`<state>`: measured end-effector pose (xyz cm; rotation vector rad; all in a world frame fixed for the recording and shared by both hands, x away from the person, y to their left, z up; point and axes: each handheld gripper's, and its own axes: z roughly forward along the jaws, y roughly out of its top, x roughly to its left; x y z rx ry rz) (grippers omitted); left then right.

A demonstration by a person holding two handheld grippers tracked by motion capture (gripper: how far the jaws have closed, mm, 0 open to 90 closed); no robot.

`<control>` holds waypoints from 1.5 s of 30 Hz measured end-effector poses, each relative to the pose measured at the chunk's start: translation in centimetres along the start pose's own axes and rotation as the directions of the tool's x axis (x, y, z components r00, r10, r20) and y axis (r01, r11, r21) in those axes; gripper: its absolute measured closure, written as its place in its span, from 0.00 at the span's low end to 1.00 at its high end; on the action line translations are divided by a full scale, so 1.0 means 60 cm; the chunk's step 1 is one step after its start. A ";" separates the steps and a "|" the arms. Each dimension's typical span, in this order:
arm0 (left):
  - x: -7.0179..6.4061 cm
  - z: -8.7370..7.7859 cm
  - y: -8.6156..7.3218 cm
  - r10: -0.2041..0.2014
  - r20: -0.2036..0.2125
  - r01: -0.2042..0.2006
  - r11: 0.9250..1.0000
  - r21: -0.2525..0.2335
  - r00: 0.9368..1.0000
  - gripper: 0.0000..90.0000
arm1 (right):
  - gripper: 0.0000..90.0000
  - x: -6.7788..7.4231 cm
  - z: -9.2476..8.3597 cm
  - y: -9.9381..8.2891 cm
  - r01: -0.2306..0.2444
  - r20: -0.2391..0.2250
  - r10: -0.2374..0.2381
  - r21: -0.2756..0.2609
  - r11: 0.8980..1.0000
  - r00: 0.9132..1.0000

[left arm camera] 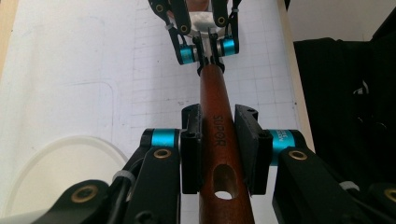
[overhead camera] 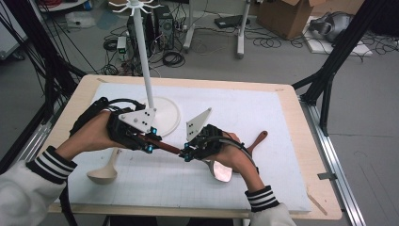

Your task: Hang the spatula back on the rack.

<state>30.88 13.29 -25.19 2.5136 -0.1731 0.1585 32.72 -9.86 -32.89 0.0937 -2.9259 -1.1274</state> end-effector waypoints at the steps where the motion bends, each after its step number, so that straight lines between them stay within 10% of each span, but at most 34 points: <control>1: 0.000 0.000 0.000 -0.007 0.004 0.007 1.000 -0.001 1.000 0.81 | 0.94 0.000 0.000 0.000 0.000 0.001 0.000 0.001 1.000 1.000; 12: 0.001 -0.002 0.000 -0.007 0.023 0.008 0.999 -0.033 1.000 0.81 | 0.95 0.005 -0.003 0.002 -0.009 -0.006 0.009 0.011 1.000 1.000; 17: 0.003 -0.009 -0.003 -0.001 0.027 0.005 0.990 -0.141 1.000 0.79 | 0.95 0.007 -0.008 0.002 -0.012 -0.001 0.012 -0.001 1.000 1.000; 26: 0.003 -0.022 0.002 -0.039 -0.085 0.019 0.975 -0.222 0.996 0.23 | 0.95 0.013 -0.022 0.008 -0.026 0.030 0.027 -0.018 0.999 0.999; 38: 0.009 -0.051 -0.018 -0.160 -0.171 0.091 0.930 -0.355 0.972 0.07 | 0.95 0.016 -0.063 0.005 -0.060 0.114 0.074 -0.122 0.991 0.991; 45: 0.013 -0.055 -0.028 -0.270 -0.223 0.159 0.896 -0.414 0.937 0.07 | 0.95 0.019 -0.083 0.003 -0.105 0.181 0.145 -0.211 0.972 0.973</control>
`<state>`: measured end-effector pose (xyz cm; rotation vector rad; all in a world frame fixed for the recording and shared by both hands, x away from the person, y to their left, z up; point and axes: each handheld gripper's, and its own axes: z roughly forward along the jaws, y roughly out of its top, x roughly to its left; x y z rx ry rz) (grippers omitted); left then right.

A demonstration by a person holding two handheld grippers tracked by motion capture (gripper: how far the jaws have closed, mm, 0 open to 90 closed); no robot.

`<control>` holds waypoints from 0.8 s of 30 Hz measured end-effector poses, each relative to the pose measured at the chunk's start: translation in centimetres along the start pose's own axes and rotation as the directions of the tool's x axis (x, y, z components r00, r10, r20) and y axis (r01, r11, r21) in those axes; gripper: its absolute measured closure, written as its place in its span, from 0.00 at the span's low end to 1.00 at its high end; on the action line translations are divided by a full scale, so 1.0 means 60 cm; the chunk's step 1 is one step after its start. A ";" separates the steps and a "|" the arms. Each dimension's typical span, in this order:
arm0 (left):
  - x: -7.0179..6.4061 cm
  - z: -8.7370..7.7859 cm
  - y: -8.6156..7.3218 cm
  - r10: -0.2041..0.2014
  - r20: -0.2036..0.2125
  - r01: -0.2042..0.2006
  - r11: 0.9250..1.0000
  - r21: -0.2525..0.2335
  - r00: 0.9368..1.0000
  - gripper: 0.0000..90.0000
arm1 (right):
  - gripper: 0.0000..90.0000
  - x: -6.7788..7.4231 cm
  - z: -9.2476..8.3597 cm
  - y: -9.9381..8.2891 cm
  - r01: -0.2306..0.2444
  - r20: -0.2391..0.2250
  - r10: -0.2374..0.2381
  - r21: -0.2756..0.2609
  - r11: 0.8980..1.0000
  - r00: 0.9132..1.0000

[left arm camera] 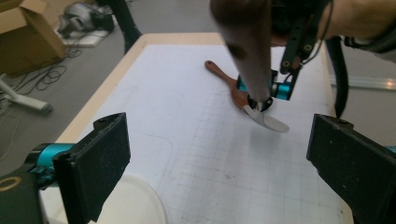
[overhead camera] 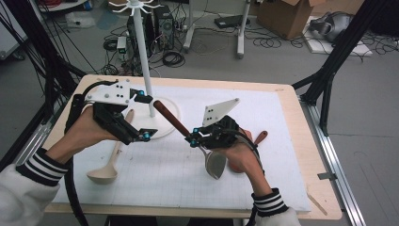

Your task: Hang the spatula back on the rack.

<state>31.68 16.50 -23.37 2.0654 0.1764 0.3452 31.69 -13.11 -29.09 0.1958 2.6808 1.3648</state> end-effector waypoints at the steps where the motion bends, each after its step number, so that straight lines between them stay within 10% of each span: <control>1: 0.000 0.000 0.000 -0.007 -0.003 0.007 1.000 -0.005 1.000 0.08 | 0.95 0.001 -0.002 0.001 -0.007 0.009 0.007 -0.014 1.000 1.000; 24: -0.021 0.035 0.023 -0.142 -0.082 0.130 0.981 -0.145 0.986 0.08 | 0.94 0.013 -0.006 0.012 -0.064 0.215 0.113 -0.222 0.973 0.970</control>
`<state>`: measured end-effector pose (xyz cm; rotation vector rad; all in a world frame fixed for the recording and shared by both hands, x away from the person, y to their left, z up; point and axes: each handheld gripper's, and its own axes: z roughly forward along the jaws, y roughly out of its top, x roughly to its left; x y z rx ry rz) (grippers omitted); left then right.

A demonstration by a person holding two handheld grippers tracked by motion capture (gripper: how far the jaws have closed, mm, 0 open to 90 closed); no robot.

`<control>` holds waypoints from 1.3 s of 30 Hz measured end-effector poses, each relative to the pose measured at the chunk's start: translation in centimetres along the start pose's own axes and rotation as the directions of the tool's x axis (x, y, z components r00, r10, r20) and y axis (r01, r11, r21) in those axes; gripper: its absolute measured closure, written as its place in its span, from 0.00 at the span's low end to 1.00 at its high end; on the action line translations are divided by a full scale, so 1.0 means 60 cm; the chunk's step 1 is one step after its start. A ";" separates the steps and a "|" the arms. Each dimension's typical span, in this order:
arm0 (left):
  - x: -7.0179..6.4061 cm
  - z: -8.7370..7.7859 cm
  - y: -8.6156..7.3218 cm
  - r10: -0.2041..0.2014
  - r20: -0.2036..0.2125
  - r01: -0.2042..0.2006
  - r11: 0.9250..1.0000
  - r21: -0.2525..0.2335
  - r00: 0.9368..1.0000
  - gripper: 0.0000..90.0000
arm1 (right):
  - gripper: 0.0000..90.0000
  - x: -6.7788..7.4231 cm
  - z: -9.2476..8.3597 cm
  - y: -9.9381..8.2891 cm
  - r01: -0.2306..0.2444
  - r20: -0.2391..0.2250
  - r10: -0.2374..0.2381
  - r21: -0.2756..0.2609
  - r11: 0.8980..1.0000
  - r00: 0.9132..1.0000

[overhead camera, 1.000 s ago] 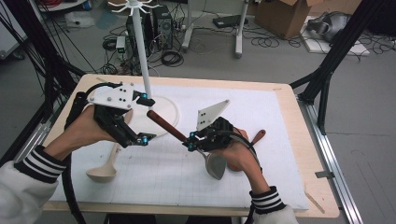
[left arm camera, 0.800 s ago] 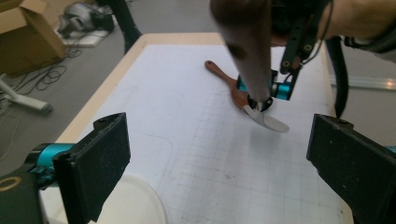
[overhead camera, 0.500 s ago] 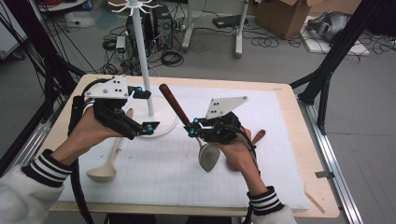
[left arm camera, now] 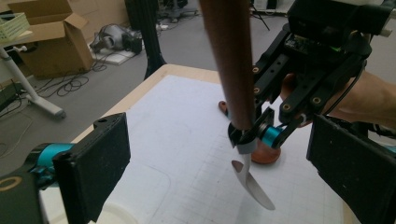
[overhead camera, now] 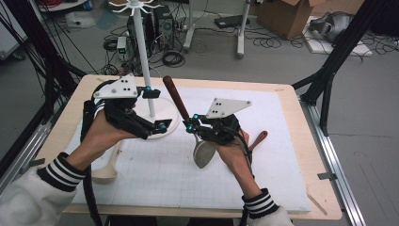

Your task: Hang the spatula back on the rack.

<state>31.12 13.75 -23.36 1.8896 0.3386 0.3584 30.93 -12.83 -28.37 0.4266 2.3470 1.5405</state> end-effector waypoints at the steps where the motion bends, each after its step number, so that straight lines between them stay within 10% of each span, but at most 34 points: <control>1: -0.002 0.003 0.001 0.000 0.005 0.000 1.000 -0.002 1.000 0.07 | 0.95 0.000 0.001 0.000 -0.002 0.005 0.002 -0.002 1.000 1.000; 13: -0.005 0.018 0.018 -0.038 -0.009 0.038 0.998 -0.054 0.999 0.13 | 0.94 0.004 0.011 -0.002 -0.016 0.001 0.016 -0.023 1.000 1.000; 39: 0.006 0.019 0.022 -0.140 0.034 0.142 0.988 -0.063 0.990 0.64 | 0.94 0.010 0.027 -0.006 -0.002 0.013 0.002 0.002 1.000 1.000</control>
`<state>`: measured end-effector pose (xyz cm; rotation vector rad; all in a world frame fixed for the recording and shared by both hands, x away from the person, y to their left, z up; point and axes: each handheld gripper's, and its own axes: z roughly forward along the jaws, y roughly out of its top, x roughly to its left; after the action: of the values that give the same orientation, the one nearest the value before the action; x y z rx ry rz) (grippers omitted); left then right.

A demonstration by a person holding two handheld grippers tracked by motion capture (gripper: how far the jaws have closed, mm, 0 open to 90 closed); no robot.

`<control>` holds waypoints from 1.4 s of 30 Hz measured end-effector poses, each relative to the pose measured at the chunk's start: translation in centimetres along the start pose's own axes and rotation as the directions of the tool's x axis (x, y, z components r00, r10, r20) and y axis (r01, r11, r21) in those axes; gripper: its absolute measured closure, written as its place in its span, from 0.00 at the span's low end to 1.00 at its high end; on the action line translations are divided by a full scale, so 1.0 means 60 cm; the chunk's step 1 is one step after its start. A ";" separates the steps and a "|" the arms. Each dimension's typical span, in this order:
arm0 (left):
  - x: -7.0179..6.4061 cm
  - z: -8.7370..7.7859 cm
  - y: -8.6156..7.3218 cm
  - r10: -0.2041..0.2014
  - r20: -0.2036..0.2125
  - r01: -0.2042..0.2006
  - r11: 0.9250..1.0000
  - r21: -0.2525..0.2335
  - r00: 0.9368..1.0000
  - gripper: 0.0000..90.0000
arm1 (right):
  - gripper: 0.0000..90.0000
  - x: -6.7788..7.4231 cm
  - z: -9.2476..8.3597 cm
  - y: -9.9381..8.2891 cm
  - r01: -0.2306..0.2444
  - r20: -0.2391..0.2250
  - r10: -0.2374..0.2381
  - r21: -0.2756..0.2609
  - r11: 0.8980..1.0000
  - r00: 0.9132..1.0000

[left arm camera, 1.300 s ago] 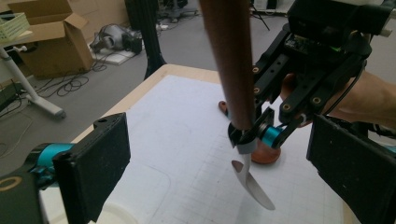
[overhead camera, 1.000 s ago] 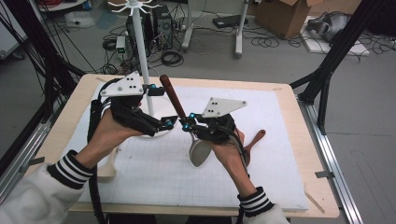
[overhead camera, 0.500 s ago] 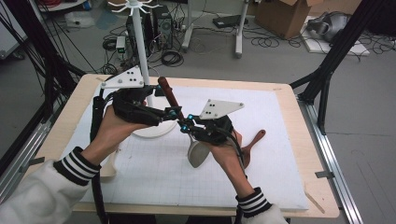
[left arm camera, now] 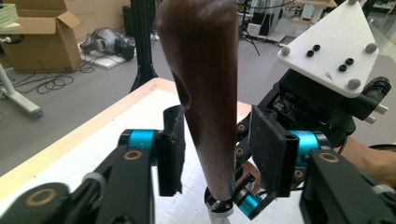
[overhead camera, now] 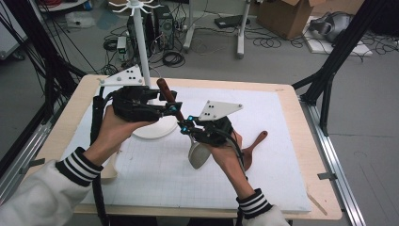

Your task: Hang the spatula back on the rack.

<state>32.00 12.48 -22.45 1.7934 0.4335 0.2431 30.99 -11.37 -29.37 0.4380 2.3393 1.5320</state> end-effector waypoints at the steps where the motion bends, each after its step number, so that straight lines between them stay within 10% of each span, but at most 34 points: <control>1: 0.000 0.000 0.000 0.000 0.001 0.000 1.000 0.001 1.000 0.66 | 0.94 0.001 0.001 0.000 -0.003 0.001 0.003 0.001 1.000 1.000; 13: -0.001 -0.003 0.005 -0.051 0.002 0.051 0.998 0.022 0.999 0.80 | 0.94 0.003 0.006 0.000 0.027 0.007 -0.027 -0.004 1.000 1.000; 34: -0.005 -0.005 0.010 -0.002 0.044 0.001 1.000 0.021 0.999 0.81 | 0.92 0.004 0.005 -0.002 0.049 -0.027 -0.050 -0.032 0.998 0.998; 42: -0.006 -0.003 0.009 0.023 0.076 -0.026 0.999 0.037 0.997 0.81 | 0.66 0.004 0.003 0.001 0.056 -0.032 -0.058 -0.060 0.997 0.998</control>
<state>31.67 12.37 -21.85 1.8398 0.3646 0.1848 30.87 -11.09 -29.42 0.3309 2.3040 1.5899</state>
